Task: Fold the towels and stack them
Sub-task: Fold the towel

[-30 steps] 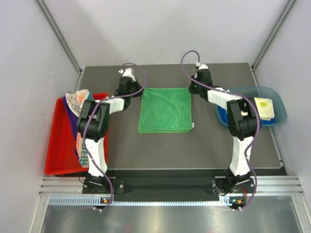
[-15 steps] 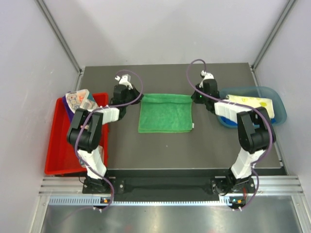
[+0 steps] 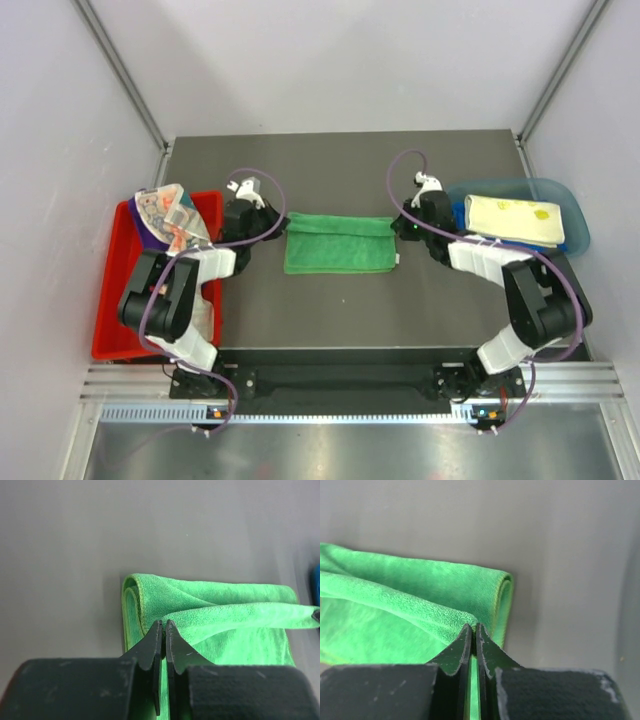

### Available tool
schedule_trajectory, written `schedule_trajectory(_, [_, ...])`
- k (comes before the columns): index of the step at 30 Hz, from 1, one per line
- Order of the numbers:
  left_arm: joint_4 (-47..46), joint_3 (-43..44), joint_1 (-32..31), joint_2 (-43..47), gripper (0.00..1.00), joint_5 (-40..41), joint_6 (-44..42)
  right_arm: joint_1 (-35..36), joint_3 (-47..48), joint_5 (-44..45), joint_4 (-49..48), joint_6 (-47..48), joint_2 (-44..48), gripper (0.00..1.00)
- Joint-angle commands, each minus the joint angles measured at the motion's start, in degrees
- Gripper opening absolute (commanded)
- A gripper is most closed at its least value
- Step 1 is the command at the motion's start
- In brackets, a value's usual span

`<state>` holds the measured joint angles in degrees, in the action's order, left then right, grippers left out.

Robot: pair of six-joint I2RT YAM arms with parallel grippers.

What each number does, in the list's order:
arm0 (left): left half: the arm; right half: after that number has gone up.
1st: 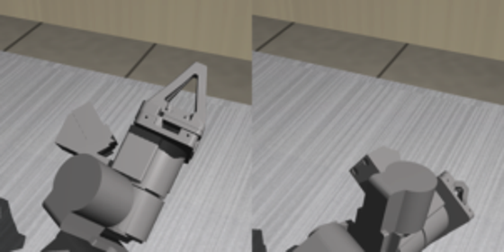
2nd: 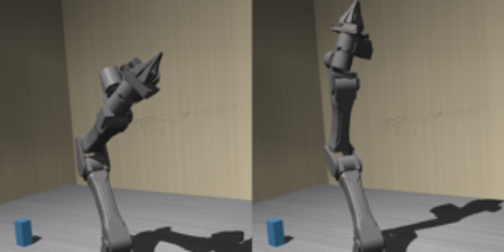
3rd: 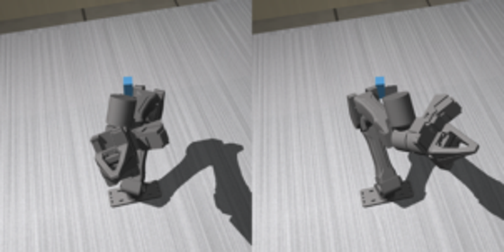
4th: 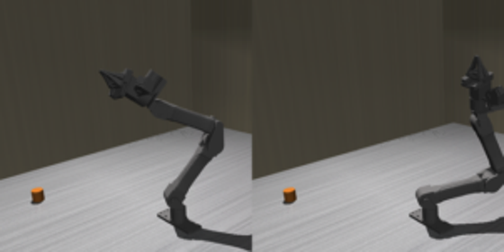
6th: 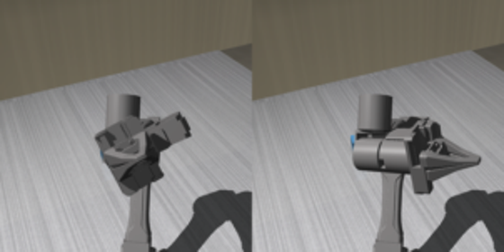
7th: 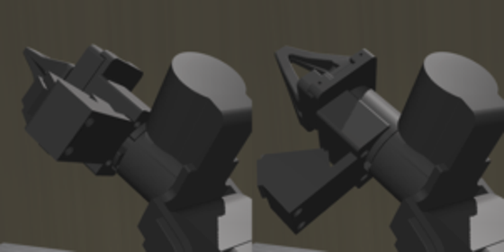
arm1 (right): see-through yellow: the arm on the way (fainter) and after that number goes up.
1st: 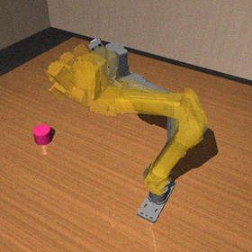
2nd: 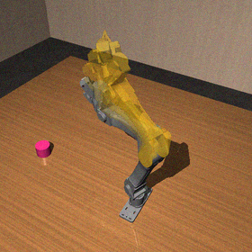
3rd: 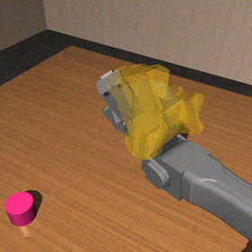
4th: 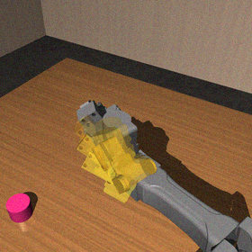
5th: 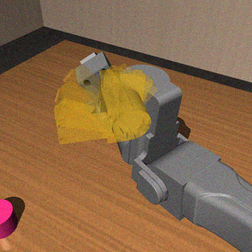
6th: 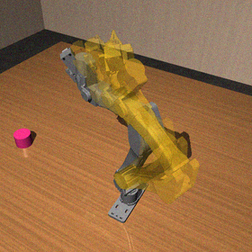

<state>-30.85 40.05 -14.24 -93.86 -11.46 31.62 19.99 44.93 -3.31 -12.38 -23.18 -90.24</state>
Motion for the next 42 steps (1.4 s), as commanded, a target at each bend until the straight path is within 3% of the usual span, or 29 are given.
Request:
schedule_trajectory(1, [-4.39, -2.69, -0.44, 4.91, 0.00, 1.44, 0.90, 2.33, -2.29, 2.51, -3.35, -0.64, 5.15, 0.00])
schedule_trajectory(13, [-2.11, -10.87, -1.23, 13.88, 0.00, 1.27, 1.78, 4.89, -8.80, 6.21, -2.21, -1.87, 12.19, 0.00])
schedule_trajectory(24, [-3.77, -15.62, -2.11, 14.42, 0.01, 0.39, 3.01, 6.03, -13.37, 6.04, -3.70, -3.63, 13.86, 0.00])
schedule_trajectory(27, [-4.57, -16.76, -2.20, 14.41, 0.13, 0.21, 4.06, 6.29, -14.60, 5.86, -4.05, -4.15, 13.33, 0.01])
schedule_trajectory(28, [-4.48, -16.94, -2.37, 14.67, 0.24, 0.21, 4.24, 6.29, -14.87, 5.34, -4.05, -4.33, 13.42, 0.03])
schedule_trajectory(31, [-2.82, -17.55, -2.46, 17.30, 0.34, 0.91, 4.59, 6.29, -15.13, 4.37, -2.92, -4.59, 15.17, 0.21])
schedule_trajectory(32, [-1.24, -17.03, -2.46, 18.27, 0.36, 1.35, 4.42, 6.20, -15.13, 4.45, -2.30, -4.42, 15.87, 0.31])
schedule_trajectory(35, [6.13, -14.93, -2.46, 22.84, 0.37, 3.63, 3.63, 6.20, -14.17, 5.68, 2.09, -4.33, 18.60, 0.39])
schedule_trajectory(39, [14.05, -12.37, -2.63, 28.29, 0.37, 6.89, 2.93, 6.64, -11.63, 7.26, 8.06, -5.03, 21.59, 0.41])
schedule_trajectory(42, [17.22, -8.86, -3.42, 26.99, 0.34, 6.11, 2.92, 7.87, -8.56, 7.88, 10.62, -5.38, 21.77, 0.41])
